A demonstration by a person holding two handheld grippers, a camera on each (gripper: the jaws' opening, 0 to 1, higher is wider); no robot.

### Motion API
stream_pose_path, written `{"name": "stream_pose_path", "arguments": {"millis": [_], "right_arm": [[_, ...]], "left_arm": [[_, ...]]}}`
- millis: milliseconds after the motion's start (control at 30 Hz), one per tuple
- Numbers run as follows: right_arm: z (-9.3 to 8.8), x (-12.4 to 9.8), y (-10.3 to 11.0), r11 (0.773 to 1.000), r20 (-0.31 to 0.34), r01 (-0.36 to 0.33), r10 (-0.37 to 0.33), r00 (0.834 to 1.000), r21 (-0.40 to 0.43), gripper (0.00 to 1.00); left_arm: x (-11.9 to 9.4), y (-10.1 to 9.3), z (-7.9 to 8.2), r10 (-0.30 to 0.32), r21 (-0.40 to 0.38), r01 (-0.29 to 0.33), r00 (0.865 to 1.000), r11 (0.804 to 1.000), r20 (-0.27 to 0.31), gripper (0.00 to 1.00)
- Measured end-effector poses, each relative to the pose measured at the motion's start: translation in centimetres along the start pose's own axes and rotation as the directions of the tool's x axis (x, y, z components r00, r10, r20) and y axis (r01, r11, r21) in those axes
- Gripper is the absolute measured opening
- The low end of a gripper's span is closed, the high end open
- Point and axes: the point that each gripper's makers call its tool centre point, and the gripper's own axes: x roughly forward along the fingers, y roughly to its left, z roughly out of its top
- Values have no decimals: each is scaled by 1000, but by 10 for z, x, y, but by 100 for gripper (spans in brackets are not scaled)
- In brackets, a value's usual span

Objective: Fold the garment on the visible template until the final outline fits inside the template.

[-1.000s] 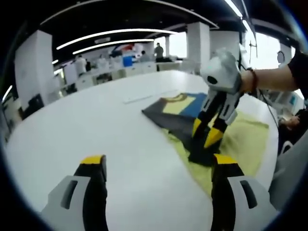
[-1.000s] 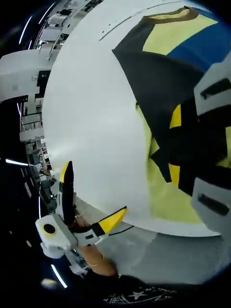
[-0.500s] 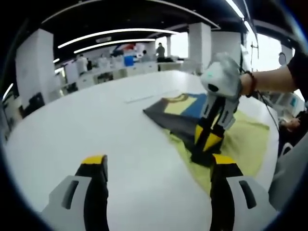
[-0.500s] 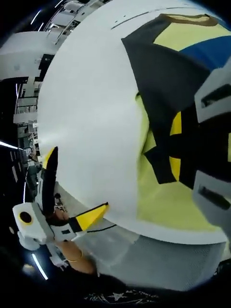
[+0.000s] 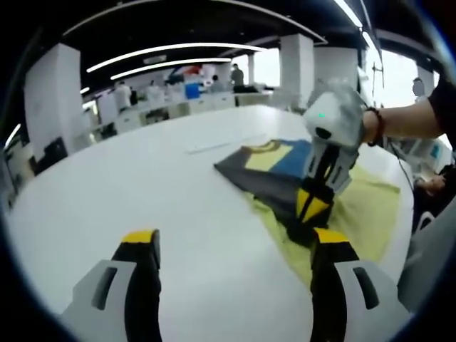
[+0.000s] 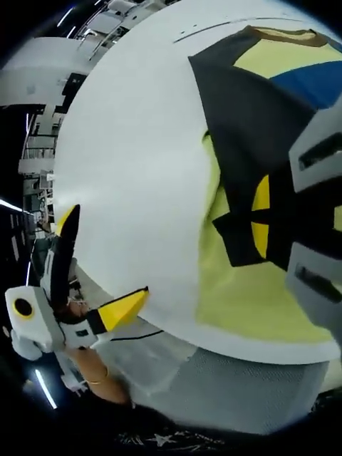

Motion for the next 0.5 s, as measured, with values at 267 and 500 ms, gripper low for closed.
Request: {"name": "stream_pose_path", "arguments": {"millis": [267,500], "right_arm": [[7,-38,-23,983,86,135,-146,986,123,0],[-5,-75,-41,940,131,233,-271,954,248,0]], "left_arm": [[1,-3,2,-7,6,7,1000,1000,4,83],[3,-8,3,-20,16,20,1000,1000,3,83]]}}
